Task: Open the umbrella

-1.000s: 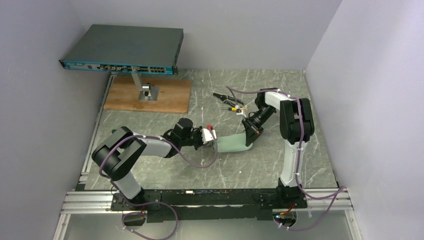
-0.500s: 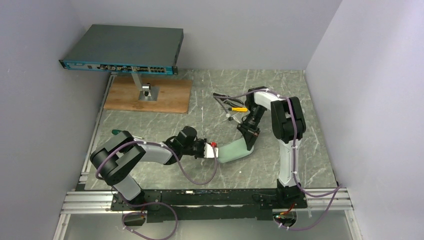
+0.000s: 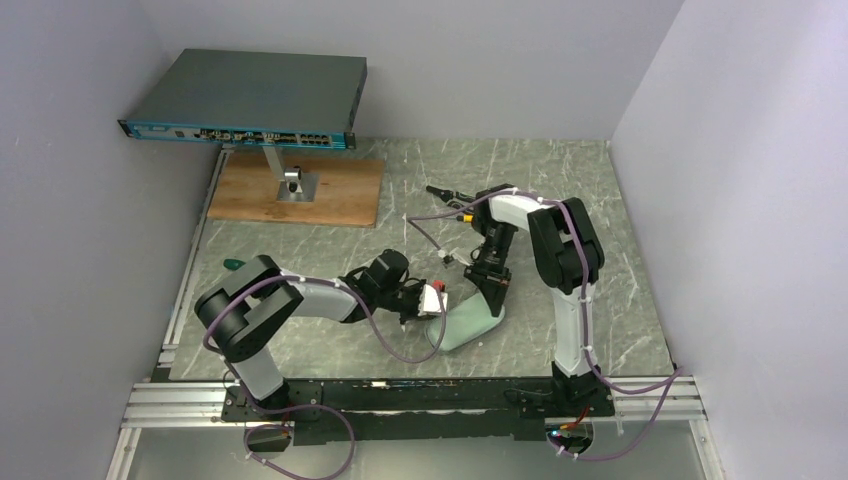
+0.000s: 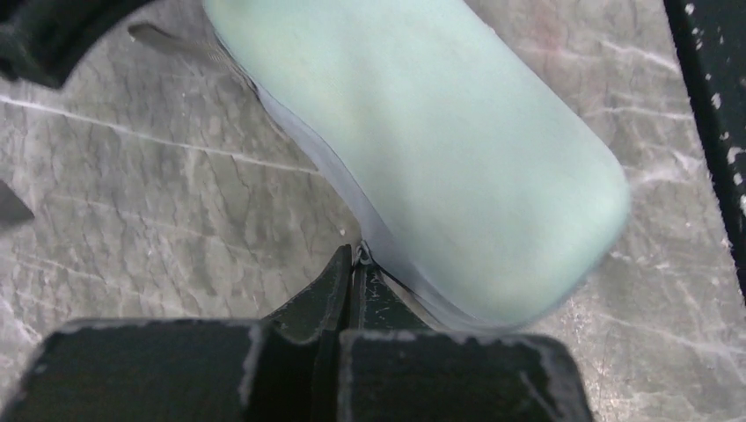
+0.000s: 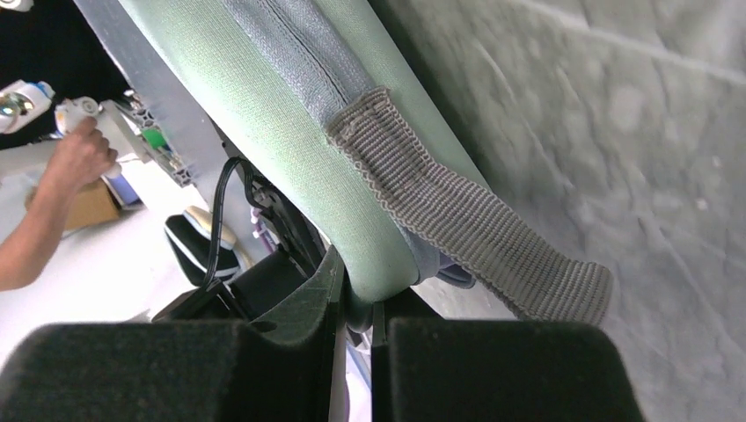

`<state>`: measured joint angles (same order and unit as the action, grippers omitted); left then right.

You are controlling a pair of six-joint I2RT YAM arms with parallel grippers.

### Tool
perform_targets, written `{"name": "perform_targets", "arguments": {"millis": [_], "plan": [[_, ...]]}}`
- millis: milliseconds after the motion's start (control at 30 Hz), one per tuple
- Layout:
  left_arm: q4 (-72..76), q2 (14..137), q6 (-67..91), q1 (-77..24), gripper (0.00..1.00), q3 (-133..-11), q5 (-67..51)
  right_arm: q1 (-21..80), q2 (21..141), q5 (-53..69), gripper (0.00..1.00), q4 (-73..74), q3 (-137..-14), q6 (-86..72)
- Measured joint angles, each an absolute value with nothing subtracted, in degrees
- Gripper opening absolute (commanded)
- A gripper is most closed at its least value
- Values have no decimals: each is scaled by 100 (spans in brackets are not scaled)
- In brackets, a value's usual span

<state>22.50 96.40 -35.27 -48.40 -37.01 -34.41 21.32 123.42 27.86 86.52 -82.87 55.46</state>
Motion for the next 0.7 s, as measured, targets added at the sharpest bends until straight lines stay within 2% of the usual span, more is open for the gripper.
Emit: {"name": "perform_targets", "arguments": {"millis": [267,567,600,633,700], "plan": [[2324,9835,-3385,-4829,0,-3935,-3553,2493,12414,2910,0,8678,-8523,5662],[2368,10392,-2971,-4897,1,-4657,-2961,2532,12525,3050,0,8715,-8755,5645],[2368,10396,-2919,-4901,11,-4659,-2932,2526,12525,3057,0,8713,-8753,5636],[2370,10396,-2875,-4908,29,-4659,-2908,2515,12525,3070,0,8711,-8744,5623],[2447,10383,-2869,-4912,50,-4639,-2814,2432,12551,3144,0,8715,-8739,5588]]}}
